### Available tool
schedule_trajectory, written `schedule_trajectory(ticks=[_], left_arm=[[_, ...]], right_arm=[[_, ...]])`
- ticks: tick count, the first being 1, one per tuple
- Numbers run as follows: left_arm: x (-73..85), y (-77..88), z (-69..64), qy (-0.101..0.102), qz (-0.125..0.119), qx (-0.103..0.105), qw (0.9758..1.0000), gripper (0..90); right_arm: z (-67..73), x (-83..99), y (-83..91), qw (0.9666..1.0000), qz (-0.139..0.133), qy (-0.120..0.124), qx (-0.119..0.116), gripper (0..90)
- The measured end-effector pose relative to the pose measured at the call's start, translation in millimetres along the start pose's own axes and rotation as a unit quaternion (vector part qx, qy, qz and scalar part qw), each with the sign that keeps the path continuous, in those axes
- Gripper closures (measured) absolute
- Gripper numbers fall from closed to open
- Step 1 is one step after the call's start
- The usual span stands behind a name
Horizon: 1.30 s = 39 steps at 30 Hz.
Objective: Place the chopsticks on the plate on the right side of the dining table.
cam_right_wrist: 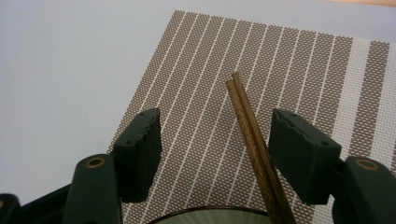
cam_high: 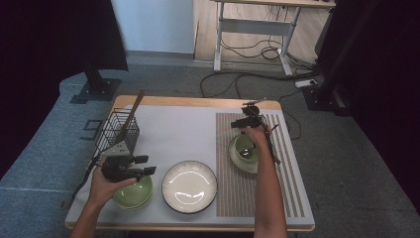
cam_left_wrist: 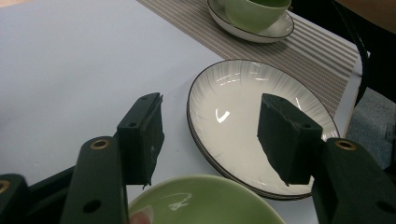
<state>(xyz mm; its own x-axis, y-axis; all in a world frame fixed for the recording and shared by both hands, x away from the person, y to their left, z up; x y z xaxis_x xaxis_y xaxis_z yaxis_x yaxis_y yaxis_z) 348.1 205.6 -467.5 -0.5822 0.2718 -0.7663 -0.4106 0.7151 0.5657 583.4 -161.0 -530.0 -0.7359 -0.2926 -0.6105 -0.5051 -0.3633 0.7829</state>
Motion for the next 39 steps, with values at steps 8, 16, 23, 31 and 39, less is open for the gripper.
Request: schedule_trajectory(ticks=[8,16,23,31,39], left_arm=[[0.2,-0.6,0.2,0.001,0.000,0.001,1.0000,40.8],[0.1,-1.0,-0.6,0.001,0.000,0.003,1.0000,40.7],[-0.2,-0.7,-0.2,0.001,-0.001,0.003,1.0000,40.8],[0.1,-1.2,-0.6,0.002,0.001,0.003,1.0000,40.7],[-0.6,0.3,-1.1,0.003,-0.003,0.005,1.0000,40.6]], right_arm=[[-5.1,-1.0,2.7,0.9998,-0.005,-0.007,0.020,34.9],[-0.9,1.0,-2.0,0.9999,0.009,-0.004,0.007,37.3],[2.1,0.2,-1.8,1.0000,0.005,-0.002,-0.004,39.2],[7.7,0.0,0.8,0.9998,0.005,0.004,-0.020,39.1],[11.7,-1.0,2.2,0.9996,0.004,0.012,-0.026,39.2]])
Point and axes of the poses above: each handheld gripper's, and its own axes: y roughly backward along the jaws, x roughly out of its underside, z roughly to its left, the point moved 7 cm from there along -y, roughly forward along the jaws, and after that the axes turned 8 degrees about y, right-handed, at the moved point
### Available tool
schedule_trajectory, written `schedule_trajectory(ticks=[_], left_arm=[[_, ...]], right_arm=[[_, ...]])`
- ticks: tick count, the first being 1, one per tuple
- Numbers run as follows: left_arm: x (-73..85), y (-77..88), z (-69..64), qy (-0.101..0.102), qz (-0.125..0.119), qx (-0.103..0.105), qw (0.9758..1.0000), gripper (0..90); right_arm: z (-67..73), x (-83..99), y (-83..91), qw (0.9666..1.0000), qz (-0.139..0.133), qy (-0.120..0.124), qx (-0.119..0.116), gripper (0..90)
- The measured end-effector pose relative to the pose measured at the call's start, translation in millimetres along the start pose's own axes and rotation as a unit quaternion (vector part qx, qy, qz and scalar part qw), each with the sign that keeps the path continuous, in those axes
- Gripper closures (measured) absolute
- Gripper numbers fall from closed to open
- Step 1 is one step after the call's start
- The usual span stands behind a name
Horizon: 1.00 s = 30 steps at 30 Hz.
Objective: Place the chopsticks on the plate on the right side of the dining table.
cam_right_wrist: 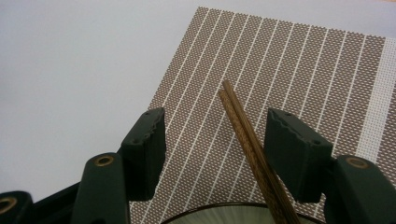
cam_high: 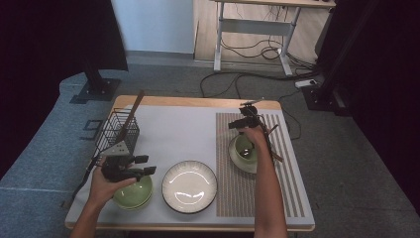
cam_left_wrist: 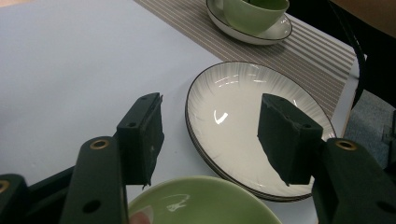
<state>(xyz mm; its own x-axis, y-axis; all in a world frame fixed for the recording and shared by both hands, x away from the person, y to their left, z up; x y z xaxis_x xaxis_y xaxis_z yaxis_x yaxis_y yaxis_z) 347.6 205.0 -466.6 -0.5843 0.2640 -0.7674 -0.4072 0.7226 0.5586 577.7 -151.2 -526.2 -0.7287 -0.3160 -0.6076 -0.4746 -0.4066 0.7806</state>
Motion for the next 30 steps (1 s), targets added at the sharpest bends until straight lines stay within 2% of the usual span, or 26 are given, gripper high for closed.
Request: schedule_trajectory(ticks=[7,15,30], left_arm=[[0.1,-1.0,-0.2,0.000,0.001,0.000,1.0000,40.6],[1.3,0.4,-0.4,0.000,0.000,-0.002,1.0000,40.6],[1.9,0.5,-1.0,0.000,0.002,-0.002,1.0000,40.6]], right_arm=[[-0.4,-2.9,0.1,0.9999,-0.011,-0.003,0.002,38.0],[0.1,-1.8,-7.1,1.0000,-0.004,-0.004,0.000,37.5],[13.7,-7.0,-8.2,0.9994,0.008,0.027,-0.022,38.6]])
Point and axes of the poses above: each handheld gripper's, and its own axes: y roughly backward along the jaws, x roughly out of its underside, z roughly to its left, the point moved 7 cm from there along -y, roughly forward along the jaws, and after that the axes turned 8 degrees about y, right-handed, at the moved point
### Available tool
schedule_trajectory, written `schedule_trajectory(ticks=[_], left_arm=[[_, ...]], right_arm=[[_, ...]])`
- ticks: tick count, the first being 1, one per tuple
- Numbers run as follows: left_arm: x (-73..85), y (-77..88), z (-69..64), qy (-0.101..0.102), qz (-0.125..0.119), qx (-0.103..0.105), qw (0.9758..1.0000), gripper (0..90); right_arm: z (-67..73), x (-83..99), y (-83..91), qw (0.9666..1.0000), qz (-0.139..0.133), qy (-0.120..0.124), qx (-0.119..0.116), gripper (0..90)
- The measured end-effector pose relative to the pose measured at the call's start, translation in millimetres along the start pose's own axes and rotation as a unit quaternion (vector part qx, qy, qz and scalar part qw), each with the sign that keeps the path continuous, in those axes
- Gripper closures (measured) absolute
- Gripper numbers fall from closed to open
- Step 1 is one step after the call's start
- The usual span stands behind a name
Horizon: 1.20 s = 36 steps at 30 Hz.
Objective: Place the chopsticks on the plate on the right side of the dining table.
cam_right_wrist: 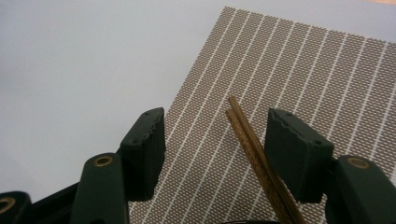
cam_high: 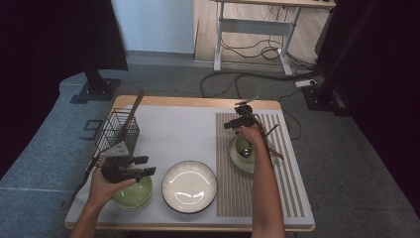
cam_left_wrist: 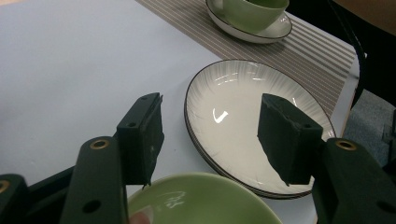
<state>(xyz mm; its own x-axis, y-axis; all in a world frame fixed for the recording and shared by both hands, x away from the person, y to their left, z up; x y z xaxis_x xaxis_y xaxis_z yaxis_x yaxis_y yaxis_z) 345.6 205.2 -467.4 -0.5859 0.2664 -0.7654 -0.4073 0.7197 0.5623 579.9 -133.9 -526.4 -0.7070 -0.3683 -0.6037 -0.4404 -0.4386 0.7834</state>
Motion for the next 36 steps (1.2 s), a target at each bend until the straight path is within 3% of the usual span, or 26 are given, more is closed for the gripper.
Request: schedule_trajectory(ticks=[2,7,11,14,17,25,36], left_arm=[[0.0,0.0,0.2,0.000,0.000,-0.001,1.0000,40.6],[0.0,0.7,0.3,0.000,0.000,-0.001,1.0000,40.6],[-0.1,0.8,0.2,0.000,-0.001,-0.001,1.0000,40.6],[0.0,0.5,0.2,0.000,0.000,-0.001,1.0000,40.6],[0.1,0.2,0.5,0.000,0.000,-0.001,1.0000,40.5],[0.9,-1.1,0.7,0.000,0.004,0.000,1.0000,40.4],[1.3,-0.9,1.6,0.001,0.004,0.001,1.0000,40.3]], right_arm=[[2.8,-0.1,-0.9,0.9999,0.007,0.011,-0.004,38.6],[3.8,-0.6,-1.1,0.9999,0.009,0.008,-0.006,38.6],[-3.0,-4.4,5.1,0.9997,-0.018,-0.002,0.018,39.5],[-10.5,-5.6,9.4,0.9985,-0.029,-0.005,0.046,40.1],[-15.6,-6.1,12.1,0.9975,-0.037,-0.015,0.059,39.7],[-24.4,-0.1,8.8,0.9968,-0.019,-0.022,0.074,36.9],[-33.9,2.1,7.3,0.9932,-0.008,-0.033,0.112,34.5]])
Point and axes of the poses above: each handheld gripper's, and its own axes: y roughly backward along the jaws, x roughly out of its underside, z roughly to its left, the point moved 7 cm from there along -y, roughly forward along the jaws, and after that the axes turned 8 degrees about y, right-handed, at the moved point
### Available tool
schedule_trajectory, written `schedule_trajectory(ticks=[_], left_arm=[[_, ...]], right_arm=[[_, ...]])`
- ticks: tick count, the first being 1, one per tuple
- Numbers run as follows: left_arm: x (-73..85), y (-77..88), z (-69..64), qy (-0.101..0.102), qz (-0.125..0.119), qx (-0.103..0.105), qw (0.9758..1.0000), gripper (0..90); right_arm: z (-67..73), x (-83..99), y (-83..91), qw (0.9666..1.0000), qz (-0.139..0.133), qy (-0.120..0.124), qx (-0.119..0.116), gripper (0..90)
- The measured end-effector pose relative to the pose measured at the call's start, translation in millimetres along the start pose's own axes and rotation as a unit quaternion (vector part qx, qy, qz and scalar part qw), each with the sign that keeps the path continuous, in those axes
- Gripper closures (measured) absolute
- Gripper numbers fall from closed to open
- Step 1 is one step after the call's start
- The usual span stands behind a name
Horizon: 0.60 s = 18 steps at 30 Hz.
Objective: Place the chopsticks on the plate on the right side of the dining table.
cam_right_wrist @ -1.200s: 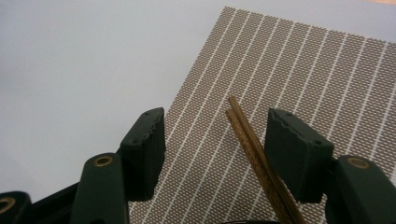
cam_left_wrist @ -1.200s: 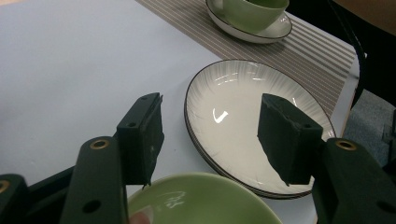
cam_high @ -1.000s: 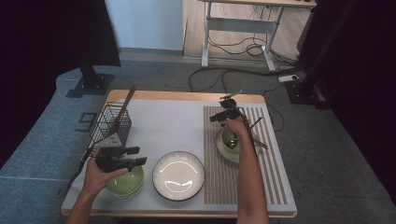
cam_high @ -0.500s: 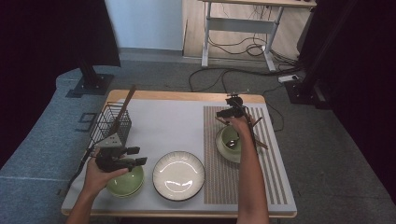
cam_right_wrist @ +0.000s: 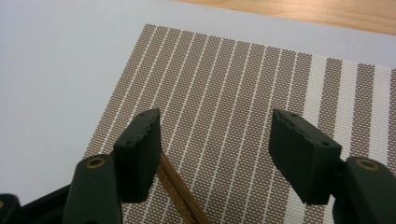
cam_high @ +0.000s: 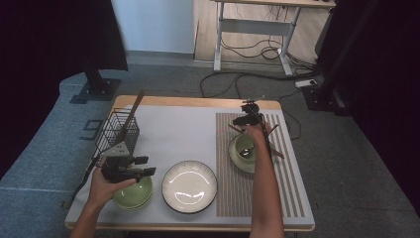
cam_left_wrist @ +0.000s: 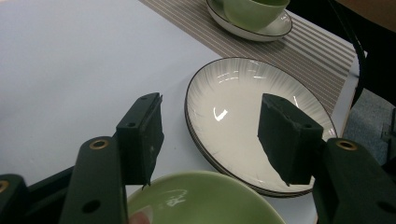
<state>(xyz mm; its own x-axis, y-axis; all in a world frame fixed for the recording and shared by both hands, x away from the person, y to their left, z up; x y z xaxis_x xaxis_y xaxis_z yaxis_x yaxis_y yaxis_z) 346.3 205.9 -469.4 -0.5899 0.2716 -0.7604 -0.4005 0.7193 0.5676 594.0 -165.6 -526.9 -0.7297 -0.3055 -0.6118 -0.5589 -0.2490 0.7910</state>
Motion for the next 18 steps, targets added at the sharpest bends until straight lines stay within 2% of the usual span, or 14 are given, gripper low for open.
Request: schedule_trajectory(ticks=[3,18], left_arm=[[-0.2,0.2,-0.3,0.001,-0.001,0.001,1.0000,40.3],[-0.1,1.2,0.4,0.000,-0.002,0.001,1.0000,40.3]], right_arm=[[0.3,0.2,-1.0,0.9999,0.009,0.002,0.013,34.0],[-0.4,1.3,-5.4,0.9987,0.035,0.008,0.035,33.7]])
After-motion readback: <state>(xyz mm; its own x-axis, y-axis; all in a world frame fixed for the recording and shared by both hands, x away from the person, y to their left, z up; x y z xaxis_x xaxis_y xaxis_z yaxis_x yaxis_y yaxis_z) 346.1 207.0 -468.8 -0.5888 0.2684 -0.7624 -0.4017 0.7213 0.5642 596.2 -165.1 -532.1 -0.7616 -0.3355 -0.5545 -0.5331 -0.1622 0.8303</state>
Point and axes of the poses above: each handheld gripper's, and its own axes: y roughly backward along the jaws, x roughly out of its underside, z roughly to its left, the point moved 7 cm from there along -y, roughly forward along the jaws, and after that the axes turned 8 degrees about y, right-handed, at the moved point
